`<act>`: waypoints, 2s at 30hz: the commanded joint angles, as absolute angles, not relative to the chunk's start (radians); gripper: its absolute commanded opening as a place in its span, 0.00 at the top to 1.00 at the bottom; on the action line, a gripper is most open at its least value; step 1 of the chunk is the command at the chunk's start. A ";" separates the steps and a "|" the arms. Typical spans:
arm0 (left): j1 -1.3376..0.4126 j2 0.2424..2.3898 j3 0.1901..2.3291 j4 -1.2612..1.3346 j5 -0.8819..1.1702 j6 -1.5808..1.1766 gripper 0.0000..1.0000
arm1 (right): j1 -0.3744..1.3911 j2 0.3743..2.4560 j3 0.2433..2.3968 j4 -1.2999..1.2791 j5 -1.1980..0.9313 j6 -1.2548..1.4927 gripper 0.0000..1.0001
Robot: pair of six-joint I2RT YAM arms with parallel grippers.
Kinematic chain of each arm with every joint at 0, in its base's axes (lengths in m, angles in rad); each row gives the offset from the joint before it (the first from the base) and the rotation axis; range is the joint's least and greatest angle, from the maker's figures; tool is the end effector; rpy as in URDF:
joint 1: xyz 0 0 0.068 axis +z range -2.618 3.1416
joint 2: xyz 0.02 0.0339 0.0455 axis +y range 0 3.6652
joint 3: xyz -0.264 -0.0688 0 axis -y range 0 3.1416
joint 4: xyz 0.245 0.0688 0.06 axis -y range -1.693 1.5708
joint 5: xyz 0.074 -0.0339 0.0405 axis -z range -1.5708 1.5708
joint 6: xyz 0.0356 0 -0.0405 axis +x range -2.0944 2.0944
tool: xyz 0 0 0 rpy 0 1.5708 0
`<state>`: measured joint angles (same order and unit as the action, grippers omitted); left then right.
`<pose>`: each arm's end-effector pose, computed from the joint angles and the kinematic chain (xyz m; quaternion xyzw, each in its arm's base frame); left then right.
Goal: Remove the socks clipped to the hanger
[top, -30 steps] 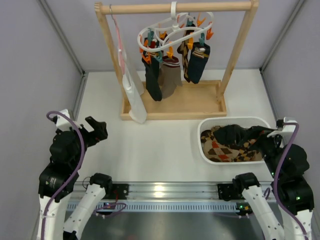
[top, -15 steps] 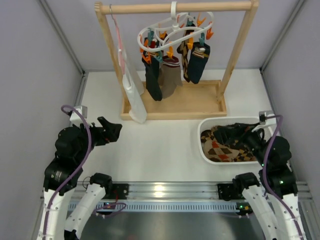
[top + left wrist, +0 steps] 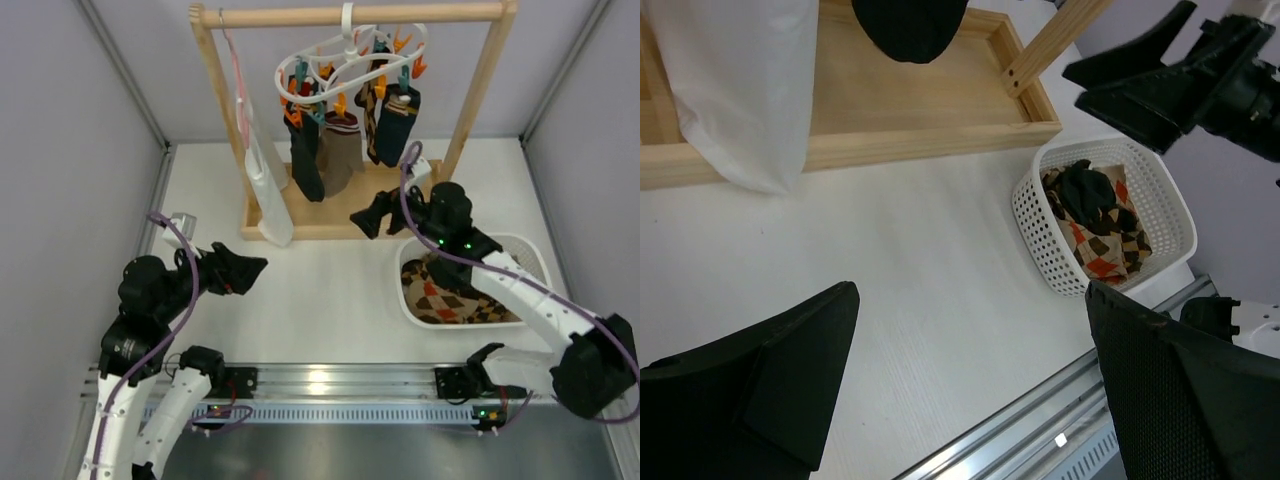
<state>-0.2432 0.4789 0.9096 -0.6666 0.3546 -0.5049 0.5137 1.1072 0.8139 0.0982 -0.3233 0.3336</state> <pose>0.0821 -0.0331 0.3669 0.0074 0.7807 -0.3516 0.5165 0.2205 0.1374 0.3153 -0.1703 0.7503 0.3709 0.5201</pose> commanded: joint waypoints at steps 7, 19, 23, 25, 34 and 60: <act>-0.245 0.405 0.836 -0.592 0.365 -0.440 0.01 | 0.701 1.532 1.230 0.273 -0.129 0.129 0.14; -0.245 0.416 0.882 -0.598 0.339 -0.382 0.01 | 0.739 1.775 1.338 0.391 -0.097 0.132 0.66; -0.244 0.423 0.949 -0.600 0.290 -0.390 0.01 | 0.744 1.749 1.284 0.464 -0.098 0.166 0.88; -0.245 0.446 0.991 -0.600 0.273 -0.409 0.01 | 0.756 1.721 1.253 0.486 -0.080 0.158 0.92; -0.245 0.710 1.175 -0.412 0.510 -0.590 0.01 | 0.818 1.536 1.091 0.442 0.077 0.235 1.00; -1.106 1.477 1.926 -0.491 -1.096 -0.273 0.01 | 0.853 1.149 0.831 0.201 0.159 0.261 1.00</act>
